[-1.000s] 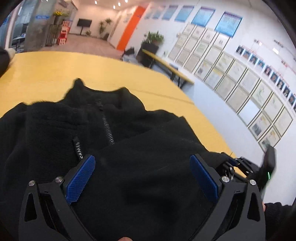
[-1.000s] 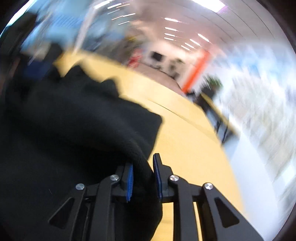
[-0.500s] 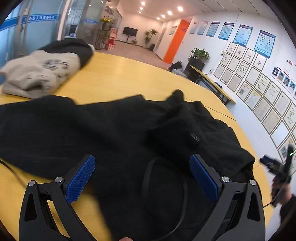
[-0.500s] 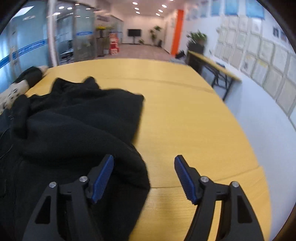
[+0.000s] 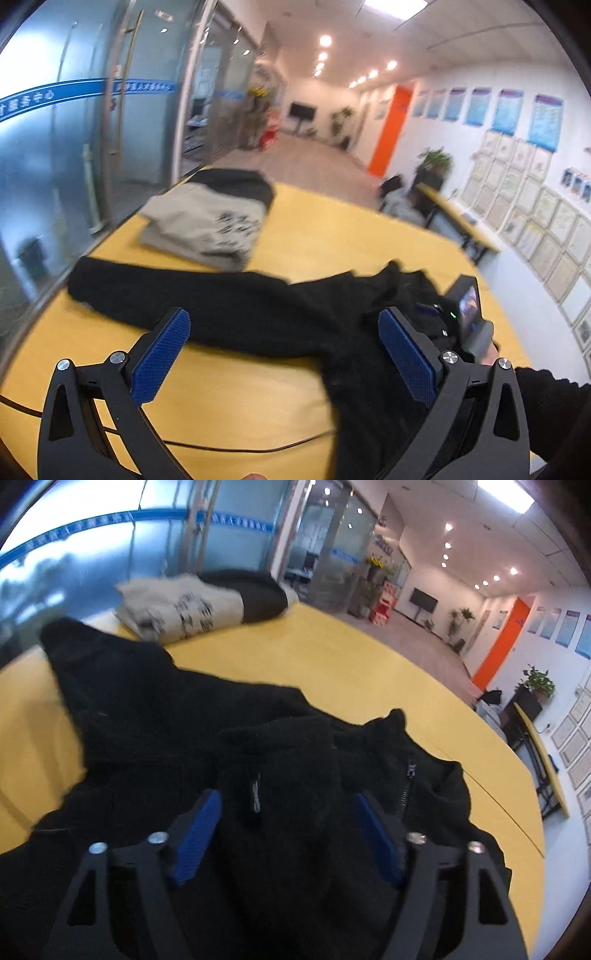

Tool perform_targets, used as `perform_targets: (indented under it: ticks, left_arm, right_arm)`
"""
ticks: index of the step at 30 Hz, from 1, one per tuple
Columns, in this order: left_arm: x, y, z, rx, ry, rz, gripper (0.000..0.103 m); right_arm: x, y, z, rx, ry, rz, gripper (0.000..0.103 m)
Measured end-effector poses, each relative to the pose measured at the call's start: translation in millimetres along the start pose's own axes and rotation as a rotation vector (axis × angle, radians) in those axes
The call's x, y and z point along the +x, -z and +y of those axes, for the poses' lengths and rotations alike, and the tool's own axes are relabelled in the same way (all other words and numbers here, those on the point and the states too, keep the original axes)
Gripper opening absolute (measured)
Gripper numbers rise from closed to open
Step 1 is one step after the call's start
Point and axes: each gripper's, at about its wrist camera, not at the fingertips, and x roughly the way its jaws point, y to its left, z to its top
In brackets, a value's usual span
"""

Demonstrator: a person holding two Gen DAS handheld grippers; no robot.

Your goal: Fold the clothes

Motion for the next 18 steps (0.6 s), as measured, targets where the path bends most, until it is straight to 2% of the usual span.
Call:
perform_targets:
  ticks: [1, 2, 3, 5, 6, 12, 13, 16, 18]
  left_arm:
    - [-1, -1, 3, 0.004, -0.022, 0.016, 0.103]
    - [1, -1, 5, 0.003, -0.023, 0.02, 0.103]
    - [4, 0, 7, 0.002, -0.024, 0.023, 0.103]
    - [8, 2, 11, -0.001, -0.025, 0.029, 0.103]
    - [12, 4, 11, -0.005, -0.025, 0.031, 0.103]
    - [29, 11, 3, -0.008, 0.014, 0.036, 0.103]
    - [37, 11, -6, 0.004, 0.035, 0.047, 0.103]
    - [60, 11, -31, 0.041, 0.096, 0.082, 0.103]
    - [76, 11, -48, 0.065, 0.137, 0.105, 0.103]
  right_arm:
    - [16, -3, 2, 0.013, 0.011, 0.027, 0.04]
    - [25, -2, 2, 0.042, 0.008, 0.051, 0.031]
    - [30, 2, 0, 0.067, 0.003, 0.062, 0.027]
    - [13, 8, 6, 0.067, 0.001, 0.015, 0.014]
    - [2, 11, 10, 0.063, 0.001, -0.013, 0.012]
    - [-66, 18, 70, -0.139, 0.033, -0.312, 0.011]
    - [-61, 23, 82, -0.187, 0.031, -0.299, 0.012]
    - [-22, 44, 119, -0.331, 0.003, -0.145, 0.014]
    - [-23, 59, 121, -0.342, -0.014, -0.123, 0.023]
